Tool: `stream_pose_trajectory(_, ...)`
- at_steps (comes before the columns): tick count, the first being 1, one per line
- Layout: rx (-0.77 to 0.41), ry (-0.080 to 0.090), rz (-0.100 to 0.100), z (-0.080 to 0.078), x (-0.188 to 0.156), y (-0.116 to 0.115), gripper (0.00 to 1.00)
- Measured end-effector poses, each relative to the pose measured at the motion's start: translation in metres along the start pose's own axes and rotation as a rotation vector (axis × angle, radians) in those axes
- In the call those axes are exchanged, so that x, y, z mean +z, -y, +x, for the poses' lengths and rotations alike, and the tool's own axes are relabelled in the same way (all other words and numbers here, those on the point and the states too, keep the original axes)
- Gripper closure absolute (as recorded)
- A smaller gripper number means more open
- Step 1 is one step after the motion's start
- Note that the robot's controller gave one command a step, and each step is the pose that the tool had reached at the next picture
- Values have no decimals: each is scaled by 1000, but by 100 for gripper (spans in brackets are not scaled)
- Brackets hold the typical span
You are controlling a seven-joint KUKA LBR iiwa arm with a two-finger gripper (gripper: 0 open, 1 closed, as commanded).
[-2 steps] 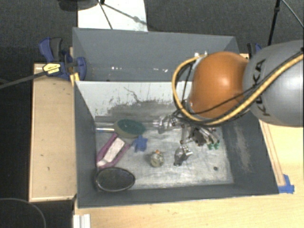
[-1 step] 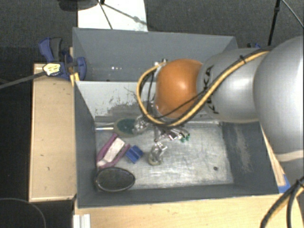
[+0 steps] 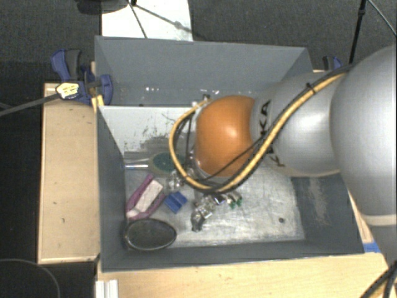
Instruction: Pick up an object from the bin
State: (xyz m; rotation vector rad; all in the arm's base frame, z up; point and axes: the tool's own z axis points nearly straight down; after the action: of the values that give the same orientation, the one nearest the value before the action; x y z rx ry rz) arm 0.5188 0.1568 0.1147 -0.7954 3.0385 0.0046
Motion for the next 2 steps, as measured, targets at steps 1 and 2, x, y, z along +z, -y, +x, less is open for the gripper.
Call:
stream_pose_trajectory(1,107,1,8,-41,43,-25,0)
stream_pose_trajectory(2,243,8,3,11,42,25,0)
